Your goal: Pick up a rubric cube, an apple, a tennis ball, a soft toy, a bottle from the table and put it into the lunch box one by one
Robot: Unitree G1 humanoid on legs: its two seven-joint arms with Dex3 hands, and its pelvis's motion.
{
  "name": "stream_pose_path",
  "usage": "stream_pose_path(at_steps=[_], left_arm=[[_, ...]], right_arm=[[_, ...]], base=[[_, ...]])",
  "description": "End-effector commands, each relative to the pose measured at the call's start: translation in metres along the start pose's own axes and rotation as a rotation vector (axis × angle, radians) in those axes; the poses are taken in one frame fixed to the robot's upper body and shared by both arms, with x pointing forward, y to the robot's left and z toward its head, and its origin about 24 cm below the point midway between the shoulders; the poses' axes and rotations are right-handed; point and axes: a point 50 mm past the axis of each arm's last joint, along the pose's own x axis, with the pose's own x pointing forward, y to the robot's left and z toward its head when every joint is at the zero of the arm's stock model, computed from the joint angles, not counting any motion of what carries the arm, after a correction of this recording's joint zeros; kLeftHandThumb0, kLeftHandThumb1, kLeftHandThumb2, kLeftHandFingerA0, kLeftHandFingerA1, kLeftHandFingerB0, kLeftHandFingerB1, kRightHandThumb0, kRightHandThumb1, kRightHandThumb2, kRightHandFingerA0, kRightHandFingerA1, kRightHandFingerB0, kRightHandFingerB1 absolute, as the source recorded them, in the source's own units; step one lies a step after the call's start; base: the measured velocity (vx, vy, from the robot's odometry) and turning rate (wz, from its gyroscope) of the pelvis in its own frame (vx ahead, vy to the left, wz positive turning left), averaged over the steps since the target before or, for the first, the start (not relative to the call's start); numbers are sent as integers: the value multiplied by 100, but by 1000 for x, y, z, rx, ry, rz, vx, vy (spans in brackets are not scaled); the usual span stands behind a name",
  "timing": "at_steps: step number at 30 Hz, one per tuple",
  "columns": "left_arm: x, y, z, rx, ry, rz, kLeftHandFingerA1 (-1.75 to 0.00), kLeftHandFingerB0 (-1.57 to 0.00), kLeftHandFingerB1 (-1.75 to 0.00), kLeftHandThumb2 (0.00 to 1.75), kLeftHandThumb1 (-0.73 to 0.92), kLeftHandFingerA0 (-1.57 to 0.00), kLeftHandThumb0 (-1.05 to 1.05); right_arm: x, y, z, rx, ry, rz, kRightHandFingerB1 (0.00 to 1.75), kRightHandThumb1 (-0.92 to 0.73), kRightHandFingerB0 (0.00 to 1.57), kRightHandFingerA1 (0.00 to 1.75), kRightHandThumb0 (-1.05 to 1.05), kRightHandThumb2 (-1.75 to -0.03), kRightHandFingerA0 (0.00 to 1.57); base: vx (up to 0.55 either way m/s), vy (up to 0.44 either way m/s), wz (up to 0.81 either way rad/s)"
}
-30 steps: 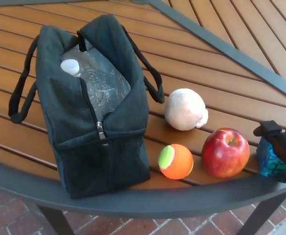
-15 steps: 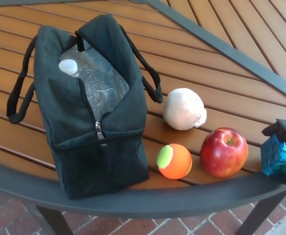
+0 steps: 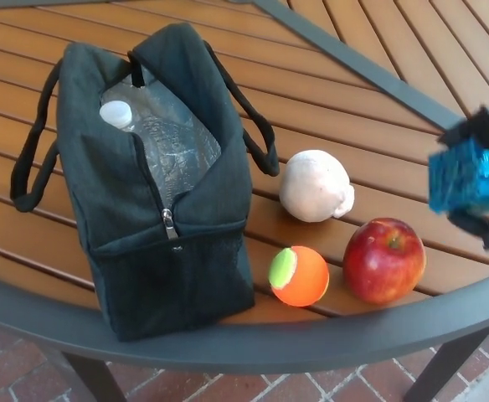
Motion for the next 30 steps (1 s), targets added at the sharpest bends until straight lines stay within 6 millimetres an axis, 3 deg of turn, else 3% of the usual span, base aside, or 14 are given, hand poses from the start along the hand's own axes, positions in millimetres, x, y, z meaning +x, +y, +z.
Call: stream_pose_path(at_steps=[1, 3, 6, 7, 8, 11, 14, 15, 16, 19, 20, 23, 24, 30], left_arm=[[-1, 5, 2, -12, -45, 27, -118, -92, -98, 104, 53, -101, 9], [-1, 5, 2, -3, -45, 30, -119, -92, -98, 104, 53, -102, 9], [0, 5, 2, -2, -46, 30, -119, -92, -98, 104, 53, -102, 9], [0, 4, 2, -1, -46, 27, -119, -93, -99, 106, 53, -102, 8], [0, 3, 3, -13, -46, 21, -121, -93, -101, 110, 52, -102, 11], [0, 3, 3, -14, -53, 15, -121, -96, -102, 111, 51, -105, 12], [0, 3, 3, -7, -56, 14, -121, -96, -102, 111, 51, -105, 12], [-1, 2, 2, 2, -55, 17, -117, -92, -98, 103, 55, -101, 7], [-1, 1, 2, 13, -53, 20, -117, -92, -98, 103, 55, -101, 7], [-1, 1, 2, 15, -53, 21, -117, -92, -98, 103, 55, -101, 7], [-1, 0, 4, -15, -52, 16, -120, -92, -101, 107, 53, -101, 11], [-1, 0, 4, -29, -51, 14, -120, -92, -101, 107, 53, -101, 11], [-3, -1, 3, -42, -38, 16, -120, -91, -102, 103, 56, -100, 7], [-6, -1, 1, 1, -41, 3, -119, -90, -100, 105, 54, -100, 11]], right_arm=[[26, -35, 43, 104, -160, -91, 166, -58, 72, 175, -9, -114, 76], [33, -42, 57, 134, -202, -113, 166, -58, 72, 175, -8, -114, 77], [35, -44, 60, 147, -211, -115, 166, -58, 72, 175, -8, -114, 77], [44, -47, 78, 153, -276, -120, 169, -59, 74, 175, -13, -114, 81], [57, -53, 110, 158, -381, -117, 168, -53, 72, 175, -11, -121, 78], [68, -56, 143, 179, -476, -94, 167, -53, 74, 175, -11, -124, 80], [70, -57, 150, 188, -494, -87, 167, -53, 74, 175, -11, -124, 80], [76, -57, 166, 198, -521, -73, 167, -59, 68, 175, -13, -107, 71], [81, -56, 186, 208, -556, -55, 167, -59, 68, 175, -13, -107, 71], [82, -56, 191, 210, -562, -50, 167, -59, 68, 175, -13, -107, 71], [88, -46, 216, 237, -620, -16, 158, -60, 71, 175, -6, -100, 76], [90, -42, 227, 247, -646, -1, 158, -60, 71, 175, -6, -100, 76], [92, -30, 245, 243, -667, 41, 163, -57, 75, 175, -9, -104, 82], [92, -11, 263, 165, -710, 96, 167, -53, 79, 175, -8, -113, 88]], base=[[0, 0, 0], [0, 0, 0], [0, 0, 0], [-41, -20, 6], [0, 0, 0], [-15, -8, -2], [0, 0, 0], [0, 0, 0], [0, 0, 0], [0, 0, 0], [0, 0, 0], [0, 0, 0], [0, 0, 0], [0, 0, 0]])
